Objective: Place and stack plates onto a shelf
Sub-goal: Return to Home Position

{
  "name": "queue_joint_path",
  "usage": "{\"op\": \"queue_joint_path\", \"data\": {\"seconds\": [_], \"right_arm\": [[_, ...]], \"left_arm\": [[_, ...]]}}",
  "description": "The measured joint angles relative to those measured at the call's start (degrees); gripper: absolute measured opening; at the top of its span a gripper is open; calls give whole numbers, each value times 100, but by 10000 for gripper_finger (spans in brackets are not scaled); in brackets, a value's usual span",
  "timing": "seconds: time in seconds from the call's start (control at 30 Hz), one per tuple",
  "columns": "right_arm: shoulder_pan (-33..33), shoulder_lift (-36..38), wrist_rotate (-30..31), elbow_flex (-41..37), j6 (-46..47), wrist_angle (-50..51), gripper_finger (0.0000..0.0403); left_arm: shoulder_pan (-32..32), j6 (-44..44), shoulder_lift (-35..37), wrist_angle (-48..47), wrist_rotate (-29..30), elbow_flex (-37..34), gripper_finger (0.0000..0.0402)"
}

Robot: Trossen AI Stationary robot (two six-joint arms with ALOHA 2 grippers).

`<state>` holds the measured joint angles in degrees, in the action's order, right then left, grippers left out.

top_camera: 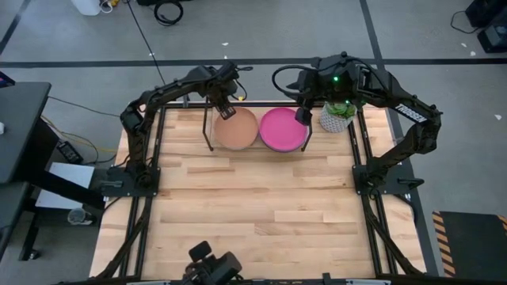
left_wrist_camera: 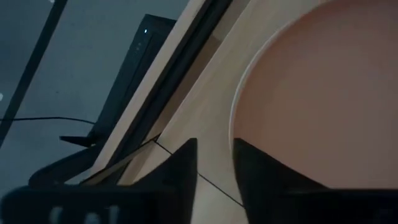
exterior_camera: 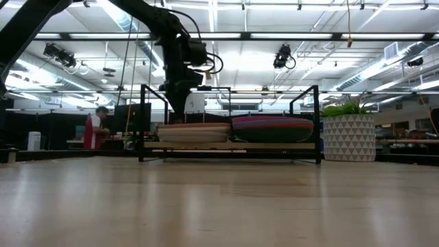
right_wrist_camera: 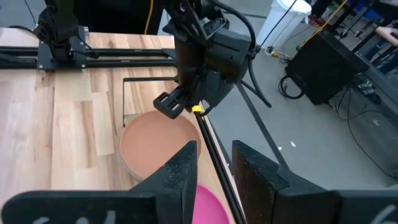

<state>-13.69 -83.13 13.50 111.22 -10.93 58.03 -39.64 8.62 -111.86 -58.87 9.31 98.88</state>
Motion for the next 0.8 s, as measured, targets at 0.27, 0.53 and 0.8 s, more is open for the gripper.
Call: {"op": "queue_joint_path", "data": {"seconds": [0.27,0.53,0.8], "right_arm": [[-124,-7,-86,0,-124,-92,107],[-348,-3,-438,0,113,40,107],[-574,214,-903,-580,129,-423,107]], "left_arm": [[40,-21,22,-385,-38,816,179],[528,-46,939,63,-126,778,165],[1144,-901,2823,2310,-124,-1465,142]]}}
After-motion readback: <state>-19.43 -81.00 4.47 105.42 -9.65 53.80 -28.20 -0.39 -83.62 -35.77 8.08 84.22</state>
